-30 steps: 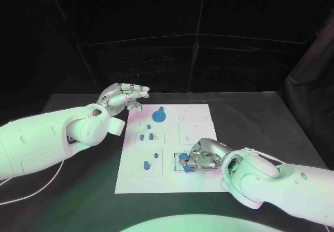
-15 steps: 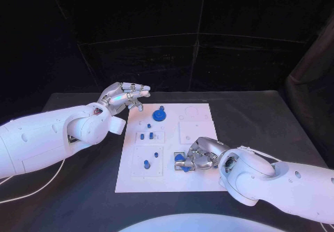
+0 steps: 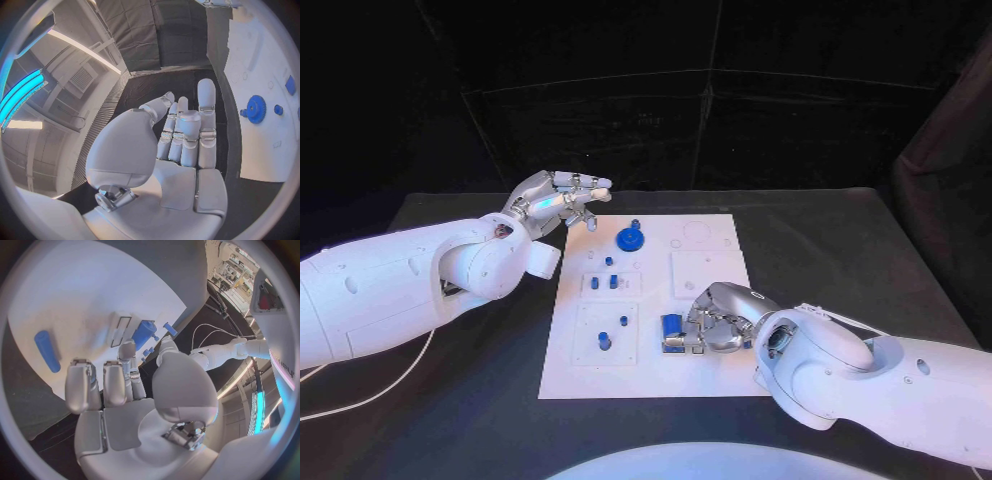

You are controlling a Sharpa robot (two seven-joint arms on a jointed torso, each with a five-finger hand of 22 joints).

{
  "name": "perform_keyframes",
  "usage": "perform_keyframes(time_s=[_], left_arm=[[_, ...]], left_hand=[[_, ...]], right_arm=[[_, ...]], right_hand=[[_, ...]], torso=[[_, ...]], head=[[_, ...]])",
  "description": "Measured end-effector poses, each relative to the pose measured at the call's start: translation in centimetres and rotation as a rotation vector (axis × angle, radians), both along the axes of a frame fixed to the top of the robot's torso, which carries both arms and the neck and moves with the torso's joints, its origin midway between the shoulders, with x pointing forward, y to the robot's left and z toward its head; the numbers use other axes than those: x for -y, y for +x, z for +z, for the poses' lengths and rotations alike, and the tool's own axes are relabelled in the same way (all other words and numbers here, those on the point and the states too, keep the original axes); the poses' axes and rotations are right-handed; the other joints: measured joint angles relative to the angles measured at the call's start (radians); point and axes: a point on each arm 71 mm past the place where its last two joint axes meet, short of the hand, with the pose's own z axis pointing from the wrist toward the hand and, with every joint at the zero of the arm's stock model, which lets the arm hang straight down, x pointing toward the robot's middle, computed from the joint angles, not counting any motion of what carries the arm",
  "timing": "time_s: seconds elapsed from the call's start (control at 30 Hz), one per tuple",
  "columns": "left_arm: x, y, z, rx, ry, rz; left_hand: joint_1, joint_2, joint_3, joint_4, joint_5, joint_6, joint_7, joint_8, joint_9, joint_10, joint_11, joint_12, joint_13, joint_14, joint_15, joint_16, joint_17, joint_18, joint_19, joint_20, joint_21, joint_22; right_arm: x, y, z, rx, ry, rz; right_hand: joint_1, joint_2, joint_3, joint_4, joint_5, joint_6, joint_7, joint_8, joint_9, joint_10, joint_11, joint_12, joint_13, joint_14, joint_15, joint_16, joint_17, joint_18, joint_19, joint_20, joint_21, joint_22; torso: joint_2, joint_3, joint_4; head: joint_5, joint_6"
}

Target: Assemble the parts on the task board

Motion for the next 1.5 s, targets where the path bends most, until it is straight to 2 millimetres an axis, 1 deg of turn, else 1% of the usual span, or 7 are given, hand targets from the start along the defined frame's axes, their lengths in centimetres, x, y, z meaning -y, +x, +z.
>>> perform_keyframes(time_s=[0.13,0.33,0.53,0.83,1.07,1.23,1.5], left_arm=[[0.0,0.0,0.0,-0.001,0.000,0.001],[-0.1,0.0,0.0,-0.001,0.001,0.001],[-0.1,0.0,0.0,-0.002,0.001,0.000],[-0.2,0.0,0.0,-0.003,0.002,0.003],[-0.4,-0.1,0.0,-0.005,0.003,0.006],[-0.6,-0.1,0.0,-0.005,0.004,0.008],[-0.5,-0.1,0.0,-0.006,0.004,0.007]], left_hand=[[0.000,0.000,0.000,0.000,0.000,-0.004,0.004,0.000,0.000,-0.004,0.004,0.000,0.000,0.000,0.000,0.000,0.000,0.000,0.000,0.000,0.000,0.000],[0.000,0.000,0.000,0.000,0.000,-0.004,0.004,0.000,0.000,-0.004,0.004,0.000,0.000,0.000,0.000,0.000,0.000,0.000,0.000,0.000,0.000,0.000],[-0.004,0.004,0.000,0.000,0.000,-0.004,0.004,0.000,0.000,-0.004,0.004,0.004,0.000,0.000,0.000,0.000,0.000,0.000,0.000,0.000,0.000,0.000],[-0.004,0.004,0.000,0.000,0.000,-0.004,0.004,0.000,0.000,-0.004,0.004,0.003,0.000,0.000,0.000,0.000,0.000,0.000,0.000,0.000,0.000,0.000],[-0.004,0.004,0.000,0.000,0.000,-0.004,0.004,0.000,0.000,-0.004,0.004,0.003,0.000,0.000,0.000,0.000,0.000,0.000,0.000,0.000,0.000,-0.001],[-0.004,0.004,0.000,0.000,0.000,-0.004,0.004,0.000,0.000,-0.004,0.004,0.003,0.000,0.000,0.000,0.000,0.000,0.000,0.000,0.000,0.000,-0.001],[-0.004,0.004,0.000,0.000,0.000,-0.004,0.004,0.000,0.000,-0.004,0.004,0.003,0.000,0.000,0.000,0.000,0.000,0.000,0.000,0.000,0.000,0.000]], right_arm=[[0.0,-0.1,0.1,0.005,0.003,0.013],[0.0,-0.1,0.2,0.018,-0.007,0.023],[-0.1,0.1,0.1,0.038,-0.023,0.029],[0.0,0.2,0.2,0.060,-0.040,0.038],[2.8,-0.3,0.3,0.015,-0.037,0.018],[5.5,0.0,1.3,-0.010,-0.013,-0.007],[9.0,0.9,3.2,0.031,-0.038,-0.060]], right_hand=[[0.066,0.021,0.011,-0.011,0.010,0.005,-0.005,0.007,0.009,0.020,-0.004,0.021,0.018,0.000,0.000,0.009,0.018,0.000,0.008,-0.008,0.005,0.000],[0.232,0.062,0.042,-0.101,-0.004,0.018,-0.011,0.026,0.026,0.040,-0.014,0.059,0.054,0.004,-0.004,0.026,0.048,0.000,0.022,-0.014,0.021,0.000],[0.284,0.080,0.056,-0.139,-0.024,0.021,-0.015,0.031,0.032,0.052,-0.016,0.078,0.075,0.000,-0.007,0.031,0.054,0.000,0.026,-0.018,0.026,0.000],[0.244,0.068,0.026,-0.121,-0.011,0.021,-0.015,0.031,0.036,0.059,-0.015,0.083,0.079,0.000,-0.007,0.032,0.054,0.000,0.026,-0.018,0.027,0.000],[0.177,0.042,-0.032,-0.073,0.020,-0.032,0.005,0.015,0.034,0.027,0.001,0.025,0.040,0.001,-0.007,0.007,0.022,0.000,0.008,-0.006,0.003,0.000],[0.219,0.084,-0.027,-0.078,0.151,-0.062,0.020,-0.007,0.025,0.017,0.011,0.019,0.040,0.000,0.004,0.006,0.030,0.000,0.003,-0.003,0.000,0.000],[0.242,0.107,-0.025,-0.080,0.156,-0.044,0.015,-0.013,0.023,0.037,0.006,0.074,0.082,0.000,0.004,0.043,0.076,0.000,0.033,0.004,0.032,0.000]], torso=[[0.000,0.0000,-0.0009],[-0.001,-0.0001,-0.0011],[-0.001,-0.0012,-0.0004],[-0.001,-0.0012,0.0004],[-0.001,-0.0008,0.0009],[-0.001,0.0000,-0.0016],[-0.001,0.0002,-0.0016]], head=[[0.001,0.000],[-0.002,-0.001],[-0.005,-0.001],[-0.003,-0.002],[-0.001,-0.006],[-0.006,-0.004],[-0.027,0.002]])
